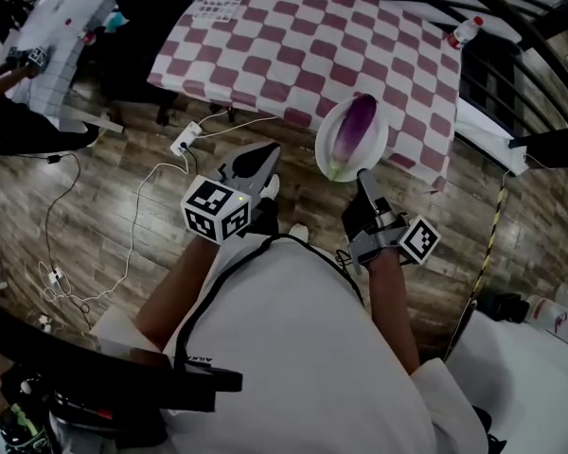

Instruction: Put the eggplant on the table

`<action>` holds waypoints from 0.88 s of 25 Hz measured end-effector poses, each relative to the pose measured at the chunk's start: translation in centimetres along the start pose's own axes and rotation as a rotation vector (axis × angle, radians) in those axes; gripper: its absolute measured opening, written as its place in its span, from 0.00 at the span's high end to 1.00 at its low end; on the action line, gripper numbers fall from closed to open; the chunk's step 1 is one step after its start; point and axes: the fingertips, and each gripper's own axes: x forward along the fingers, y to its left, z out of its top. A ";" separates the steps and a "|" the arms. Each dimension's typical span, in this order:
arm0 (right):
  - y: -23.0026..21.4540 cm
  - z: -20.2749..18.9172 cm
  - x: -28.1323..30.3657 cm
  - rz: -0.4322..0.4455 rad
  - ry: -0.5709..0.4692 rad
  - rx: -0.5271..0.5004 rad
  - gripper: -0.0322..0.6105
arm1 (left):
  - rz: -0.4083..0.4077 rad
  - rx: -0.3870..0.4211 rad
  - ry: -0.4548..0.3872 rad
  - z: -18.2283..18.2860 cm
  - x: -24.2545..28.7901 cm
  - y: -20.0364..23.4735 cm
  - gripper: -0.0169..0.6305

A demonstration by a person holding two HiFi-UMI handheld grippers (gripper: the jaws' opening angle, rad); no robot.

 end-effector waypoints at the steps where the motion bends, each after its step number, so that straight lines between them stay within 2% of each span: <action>1: 0.0 0.1 0.4 -0.002 -0.001 -0.002 0.90 | -0.001 -0.003 -0.001 0.2 0.2 0.3 0.97; 9: -0.4 2.0 4.0 -0.023 -0.026 -0.009 0.90 | -0.027 -0.007 -0.004 2.2 2.7 3.9 0.97; 22: 0.7 4.0 12.0 -0.005 -0.110 -0.036 0.90 | -0.120 0.021 -0.001 7.1 7.1 10.8 0.97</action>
